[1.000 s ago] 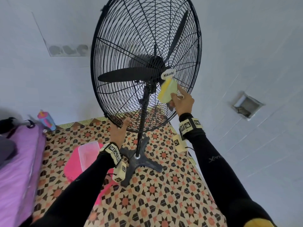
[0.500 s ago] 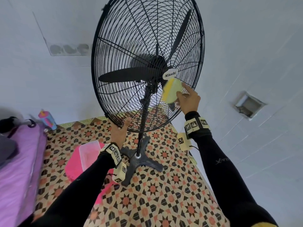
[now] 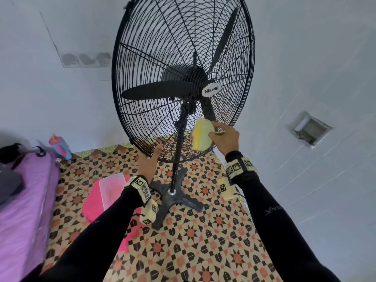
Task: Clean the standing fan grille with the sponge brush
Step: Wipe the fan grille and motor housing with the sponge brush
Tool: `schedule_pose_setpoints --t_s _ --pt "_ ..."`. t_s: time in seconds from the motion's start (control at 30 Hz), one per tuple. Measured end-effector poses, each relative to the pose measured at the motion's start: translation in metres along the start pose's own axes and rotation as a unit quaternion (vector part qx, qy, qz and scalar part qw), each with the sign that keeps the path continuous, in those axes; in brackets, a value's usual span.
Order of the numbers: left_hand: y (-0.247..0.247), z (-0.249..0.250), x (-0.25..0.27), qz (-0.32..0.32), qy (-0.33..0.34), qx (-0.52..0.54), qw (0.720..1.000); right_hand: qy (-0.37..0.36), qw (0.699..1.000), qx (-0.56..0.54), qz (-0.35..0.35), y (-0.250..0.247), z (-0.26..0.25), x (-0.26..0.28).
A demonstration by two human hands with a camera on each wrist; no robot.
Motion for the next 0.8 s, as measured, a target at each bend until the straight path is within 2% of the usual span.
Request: schedule_pose_setpoints --t_s 0.07,0.17,0.33,0.47,0.63,0.77,0.8 --pt "0.000 0.001 0.001 0.001 0.005 -0.001 1.000 0.008 1.000 -0.006 0.012 -0.003 0.001 0.001" --pt "0.001 0.001 0.002 0.001 -0.001 -0.003 1.000 -0.009 0.991 -0.070 0.116 -0.005 -0.001 0.008" --pt "-0.001 -0.001 -0.001 -0.005 -0.007 -0.007 1.000 -0.006 0.999 0.014 0.033 0.012 0.010 0.016" --pt "0.002 0.009 0.008 -0.005 0.015 -0.008 1.000 -0.034 0.991 -0.065 0.111 0.005 0.009 0.022" --pt "0.000 0.008 0.007 -0.005 -0.004 0.008 1.000 0.022 1.000 -0.001 -0.007 0.026 0.030 0.035" --pt "0.001 0.013 0.015 -0.011 0.002 0.005 1.000 -0.005 0.996 -0.036 0.075 0.017 0.029 0.037" --pt "0.002 0.014 0.016 -0.012 0.000 0.003 1.000 -0.005 0.997 -0.025 0.073 0.021 0.029 0.037"
Point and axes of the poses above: each hand's wrist, its own x-axis away from the middle knuckle, its own y-axis out of the palm, z = x × y, the point moved 5 cm from there along -x, towards the middle knuckle, and after that the axes turned 11 degrees about -z, right-handed, at the moved point
